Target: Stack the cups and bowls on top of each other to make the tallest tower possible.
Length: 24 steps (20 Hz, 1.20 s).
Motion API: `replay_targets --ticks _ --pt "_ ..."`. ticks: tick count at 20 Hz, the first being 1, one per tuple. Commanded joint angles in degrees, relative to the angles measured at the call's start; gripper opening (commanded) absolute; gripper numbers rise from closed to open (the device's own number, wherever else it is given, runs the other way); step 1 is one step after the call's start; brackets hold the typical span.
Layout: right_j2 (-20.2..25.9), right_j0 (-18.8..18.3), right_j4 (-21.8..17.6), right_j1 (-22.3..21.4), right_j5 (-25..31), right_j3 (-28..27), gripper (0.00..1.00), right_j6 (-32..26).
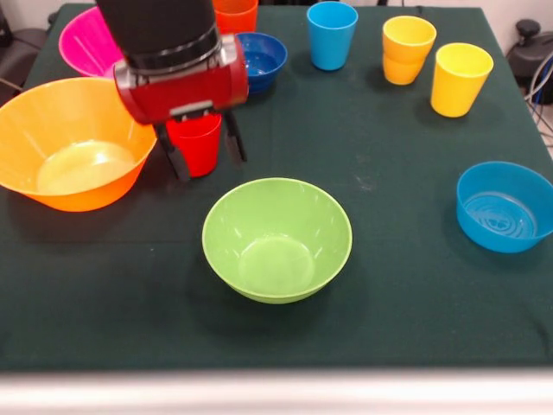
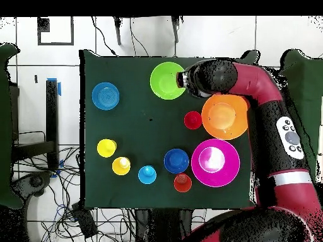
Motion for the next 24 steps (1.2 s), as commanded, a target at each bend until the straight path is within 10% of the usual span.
replay_targets --ticks 1,24 --pt "-6.15 3.71 -5.79 -5.96 -1.85 9.73 1.00 -0.16" --pt "-22.05 14.84 -6.65 -6.93 -10.23 15.45 1.00 14.00"
